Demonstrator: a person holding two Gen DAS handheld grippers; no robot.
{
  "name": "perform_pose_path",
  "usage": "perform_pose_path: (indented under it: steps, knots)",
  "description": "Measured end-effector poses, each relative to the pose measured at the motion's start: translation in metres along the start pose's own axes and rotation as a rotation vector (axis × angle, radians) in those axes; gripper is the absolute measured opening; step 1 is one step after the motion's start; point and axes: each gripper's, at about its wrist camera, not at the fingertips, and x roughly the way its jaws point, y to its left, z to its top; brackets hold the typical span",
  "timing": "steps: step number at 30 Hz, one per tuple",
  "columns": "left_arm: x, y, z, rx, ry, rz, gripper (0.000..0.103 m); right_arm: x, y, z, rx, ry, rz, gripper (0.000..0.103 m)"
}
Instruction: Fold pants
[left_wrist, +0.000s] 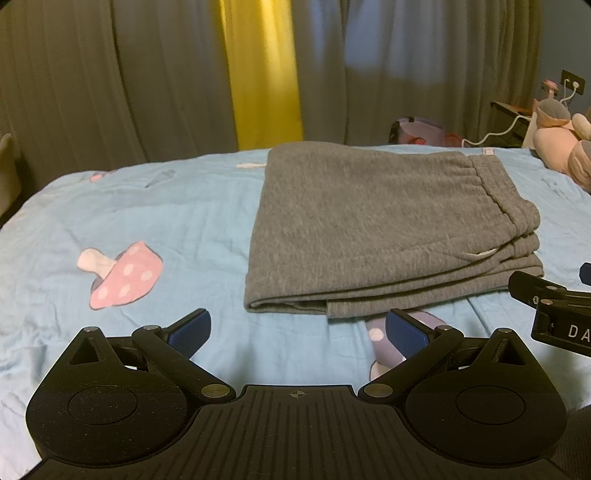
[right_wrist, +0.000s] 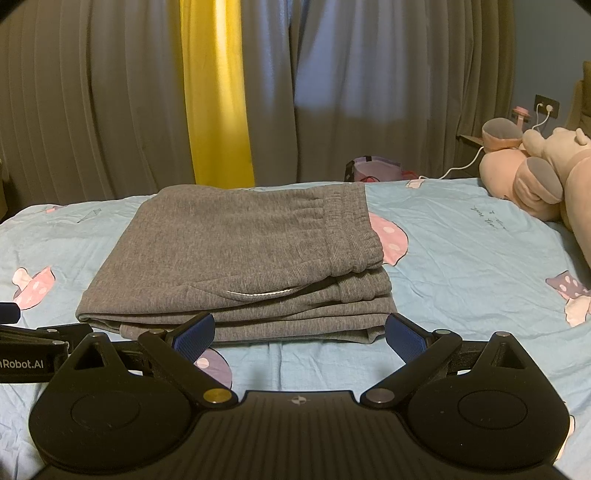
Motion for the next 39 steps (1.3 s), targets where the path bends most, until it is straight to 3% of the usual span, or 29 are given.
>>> perform_pose_path:
  steps: [39]
  knots:
    - [-0.0008, 0.0022, 0.0008, -0.016, -0.004, -0.007, 0.103, -0.0009, -0.0013, 0.0, 0.004, -0.001, -0.003, 0.099]
